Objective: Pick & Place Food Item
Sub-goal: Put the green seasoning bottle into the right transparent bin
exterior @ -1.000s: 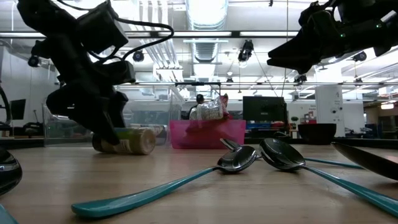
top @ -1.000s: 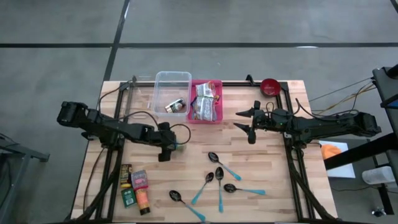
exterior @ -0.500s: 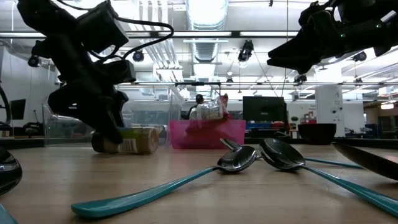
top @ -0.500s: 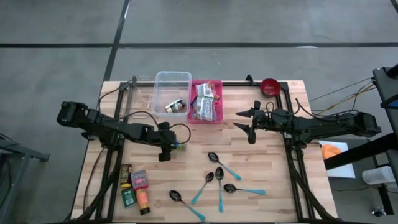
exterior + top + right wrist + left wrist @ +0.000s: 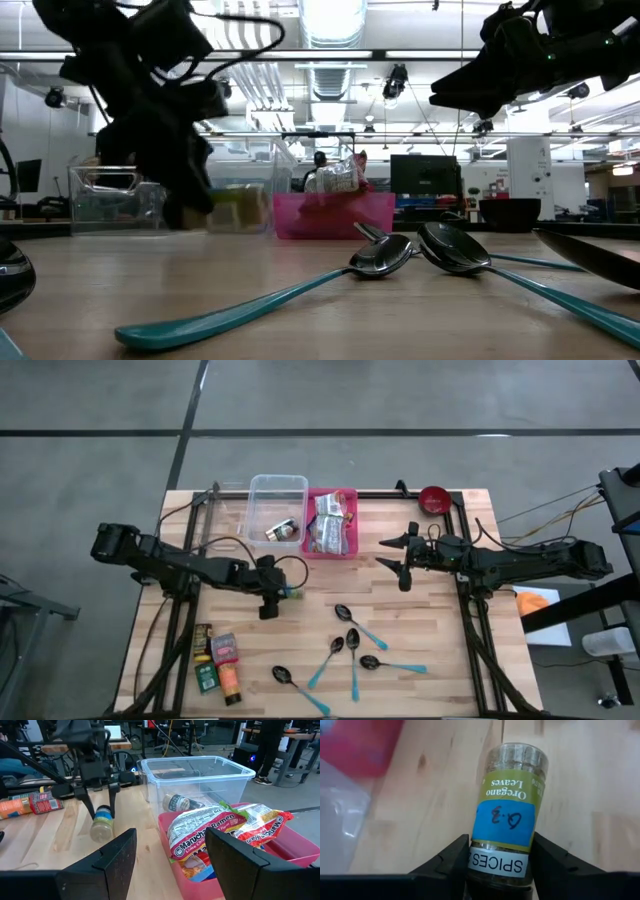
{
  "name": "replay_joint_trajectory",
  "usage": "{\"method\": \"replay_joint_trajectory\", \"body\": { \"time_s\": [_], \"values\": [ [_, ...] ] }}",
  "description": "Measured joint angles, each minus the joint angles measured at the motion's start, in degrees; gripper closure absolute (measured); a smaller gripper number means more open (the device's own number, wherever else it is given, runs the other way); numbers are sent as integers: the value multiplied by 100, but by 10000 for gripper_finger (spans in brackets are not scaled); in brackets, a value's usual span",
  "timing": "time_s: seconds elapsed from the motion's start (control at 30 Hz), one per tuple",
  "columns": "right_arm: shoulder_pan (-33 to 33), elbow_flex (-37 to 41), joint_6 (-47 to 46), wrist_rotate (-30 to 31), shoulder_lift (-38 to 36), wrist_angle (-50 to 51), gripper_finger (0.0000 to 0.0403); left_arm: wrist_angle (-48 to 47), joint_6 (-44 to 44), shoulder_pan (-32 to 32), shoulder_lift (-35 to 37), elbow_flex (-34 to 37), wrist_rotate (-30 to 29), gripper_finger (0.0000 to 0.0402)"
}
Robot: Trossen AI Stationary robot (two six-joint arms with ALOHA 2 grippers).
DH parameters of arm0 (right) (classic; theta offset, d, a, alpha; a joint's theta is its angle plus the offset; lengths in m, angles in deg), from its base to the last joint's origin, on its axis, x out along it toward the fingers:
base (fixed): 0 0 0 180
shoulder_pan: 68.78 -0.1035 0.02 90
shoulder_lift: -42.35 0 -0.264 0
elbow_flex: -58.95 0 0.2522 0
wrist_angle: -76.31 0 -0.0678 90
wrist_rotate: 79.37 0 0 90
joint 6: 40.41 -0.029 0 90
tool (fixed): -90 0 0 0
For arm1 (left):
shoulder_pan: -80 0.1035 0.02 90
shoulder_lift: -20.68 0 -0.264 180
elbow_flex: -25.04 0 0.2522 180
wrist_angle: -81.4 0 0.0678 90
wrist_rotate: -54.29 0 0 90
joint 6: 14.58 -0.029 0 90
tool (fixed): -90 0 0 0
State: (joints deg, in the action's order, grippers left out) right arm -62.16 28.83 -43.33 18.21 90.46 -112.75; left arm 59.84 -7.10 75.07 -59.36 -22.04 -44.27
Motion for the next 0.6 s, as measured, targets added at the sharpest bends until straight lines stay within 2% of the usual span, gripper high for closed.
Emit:
{"method": "replay_joint_trajectory", "body": {
  "time_s": [0.2, 0.37, 0.5, 0.6],
  "values": [
    [-1, 2, 8, 0, 0, 5, 168, -293, 0, 0, 285, -500, -284, 233],
    [-1, 2, 8, -2, 0, 7, 168, -473, -1, 0, 621, -1005, -780, 232],
    [-1, 2, 9, -2, 0, 6, 168, -772, 58, 0, 836, -1432, -1404, 232],
    [0, 2, -1, -1, 0, 6, 168, -1273, 684, 21, 875, -1849, -2086, 232]
  ]
}}
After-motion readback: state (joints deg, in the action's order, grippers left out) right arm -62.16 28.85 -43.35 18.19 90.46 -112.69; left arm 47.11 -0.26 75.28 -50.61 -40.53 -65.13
